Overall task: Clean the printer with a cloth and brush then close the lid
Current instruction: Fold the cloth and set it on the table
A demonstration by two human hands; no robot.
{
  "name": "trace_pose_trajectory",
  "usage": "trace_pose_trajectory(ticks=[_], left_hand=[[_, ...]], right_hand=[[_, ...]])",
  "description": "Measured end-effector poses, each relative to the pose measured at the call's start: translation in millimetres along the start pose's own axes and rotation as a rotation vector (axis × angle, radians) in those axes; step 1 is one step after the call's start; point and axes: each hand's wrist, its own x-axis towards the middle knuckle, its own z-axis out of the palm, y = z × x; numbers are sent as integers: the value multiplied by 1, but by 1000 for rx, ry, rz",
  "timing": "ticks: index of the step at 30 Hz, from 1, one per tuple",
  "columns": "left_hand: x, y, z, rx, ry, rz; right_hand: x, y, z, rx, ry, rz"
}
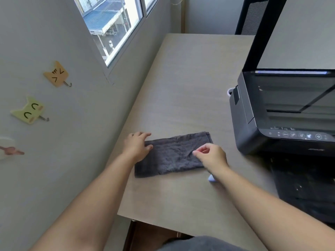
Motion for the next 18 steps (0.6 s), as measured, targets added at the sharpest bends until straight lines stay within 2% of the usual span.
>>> trace_pose_trajectory(ticks=[3, 5, 10, 14, 18], left_hand=[[18, 28, 2, 24, -97, 100], [26, 44, 7, 26, -218, 124], [39, 65, 14, -39, -292, 137], [47, 68, 11, -55, -370, 103], [48, 66, 2, -128, -368, 120]], right_hand=[[-37, 12, 36, 186, -313, 271], [-46, 18, 57, 314, -372, 386], [-45, 21, 84, 543, -295, 509], [-38, 20, 86, 572, -185, 532], [-36, 25, 89, 551, -136, 524]])
